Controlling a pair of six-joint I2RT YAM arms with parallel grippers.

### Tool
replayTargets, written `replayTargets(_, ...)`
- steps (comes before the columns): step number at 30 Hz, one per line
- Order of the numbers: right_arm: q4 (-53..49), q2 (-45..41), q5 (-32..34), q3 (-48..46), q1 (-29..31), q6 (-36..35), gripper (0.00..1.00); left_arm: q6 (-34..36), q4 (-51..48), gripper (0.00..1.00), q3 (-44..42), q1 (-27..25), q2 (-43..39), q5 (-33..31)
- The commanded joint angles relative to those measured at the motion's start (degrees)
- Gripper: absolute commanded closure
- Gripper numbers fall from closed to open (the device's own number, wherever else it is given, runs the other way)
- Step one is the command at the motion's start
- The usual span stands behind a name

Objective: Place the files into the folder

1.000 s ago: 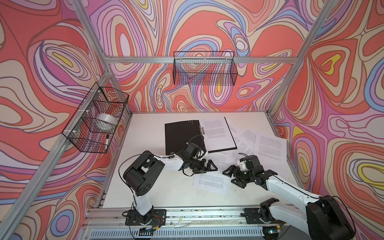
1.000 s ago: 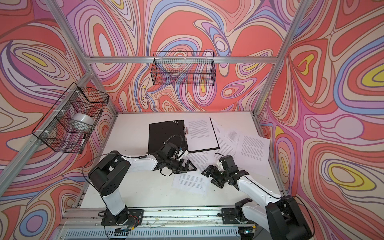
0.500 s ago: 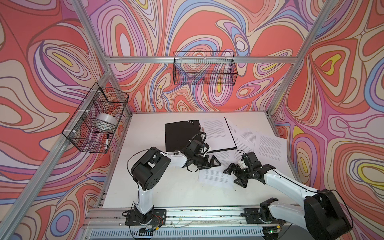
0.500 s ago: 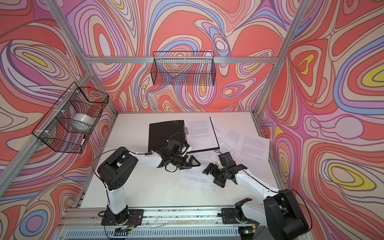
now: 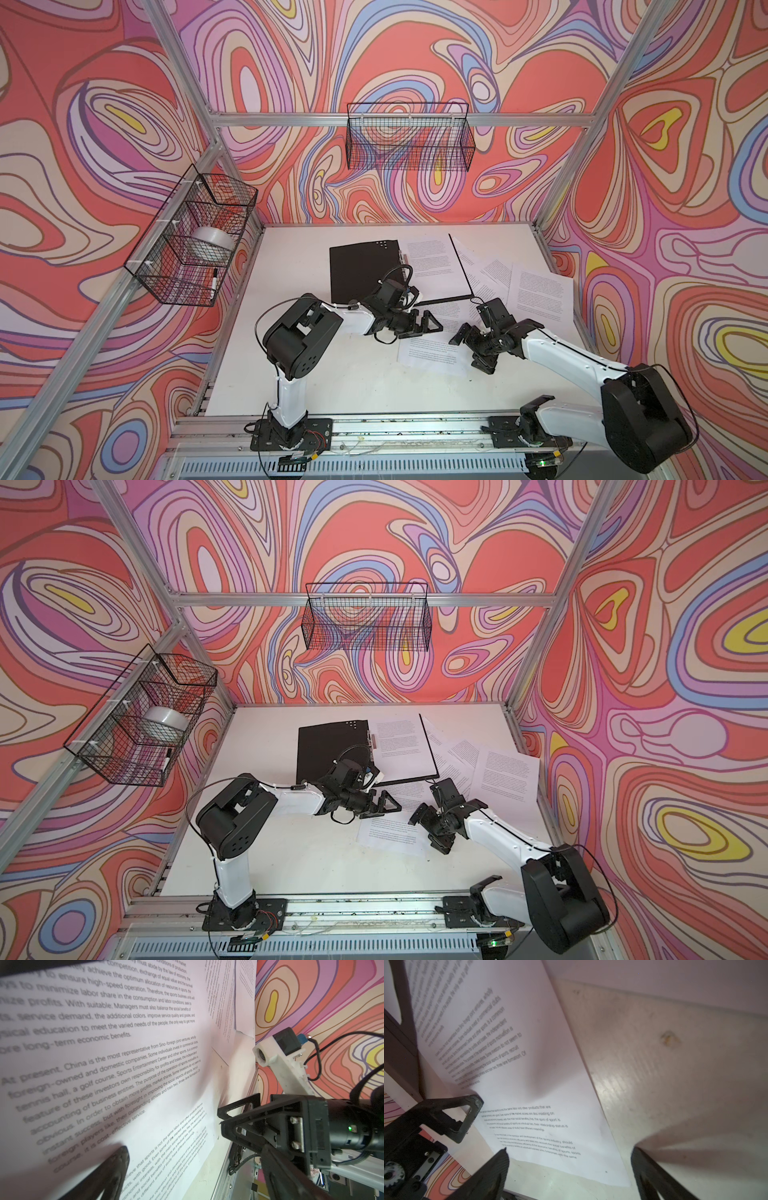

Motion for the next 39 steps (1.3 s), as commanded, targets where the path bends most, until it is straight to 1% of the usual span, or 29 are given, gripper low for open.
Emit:
replayTargets(1, -3.6, 6.3, 5.5, -5.7, 1.6, 2.3, 0.03, 0.1, -12.4, 0.00, -4.4, 0.5, 6.3, -10.1)
replayTargets(4, 2.9, 7.8, 2.1, -7.7, 2.1, 3.6, 0.03, 0.1, -12.5, 0.00, -4.3, 0.5, 6.6, -10.2)
replayTargets(5, 4.4, 8.0, 1.9, -8.1, 2.4, 4.0, 0.03, 0.1, -12.5, 0.00, -4.2, 0.5, 6.8, -10.2)
replayTargets(8, 8.3, 9.4, 2.5, -8.1, 2.7, 1.5, 0.02, 0.0, -12.4, 0.00, -4.4, 0.5, 7.1, -10.1)
replayTargets(12, 20.8, 10.6, -1.4, -9.4, 2.7, -3.3, 0.01, 0.6, -13.7, 0.00, -4.5, 0.5, 6.4, -10.7)
replayTargets(15, 25.2, 10.0, -4.3, -7.9, 2.7, -7.2, 0.02, 1.5, -15.4, 0.00, -4.6, 0.5, 5.8, -11.2)
replayTargets(18, 26.1, 6.8, -3.2, -6.6, 2.4, -12.2, 0.01, 1.9, -16.0, 0.00, -5.0, 0.5, 5.7, -11.6)
replayTargets(20, 26.3, 6.0, -3.2, -5.6, 0.8, -15.6, 0.02, 1.8, -15.9, 0.00, -5.3, 0.5, 5.8, -11.6)
replayTargets(22, 29.5, 7.6, -6.9, -4.8, -1.9, -18.1, 0.02, 1.7, -15.6, 0.00, -5.2, 0.5, 6.2, -11.4)
replayTargets(25, 31.3, 11.6, -11.0, -2.3, -4.9, -22.9, 0.02, 1.6, -15.4, 0.00, -5.3, 0.5, 6.5, -11.4)
replayTargets(29, 31.3, 15.8, -13.3, 1.9, -7.0, -27.6, 0.02, 1.6, -15.2, 0.00, -5.3, 0.5, 6.9, -11.1)
replayTargets(31, 29.0, 17.0, -12.6, 4.6, -7.4, -30.1, 0.02, 1.7, -14.9, 0.00, -5.4, 0.5, 7.1, -10.9)
replayTargets(39, 16.2, 19.4, -5.7, 14.2, -8.7, -38.0, 0.02, 1.5, -14.3, 0.01, -5.3, 0.5, 8.0, -10.5)
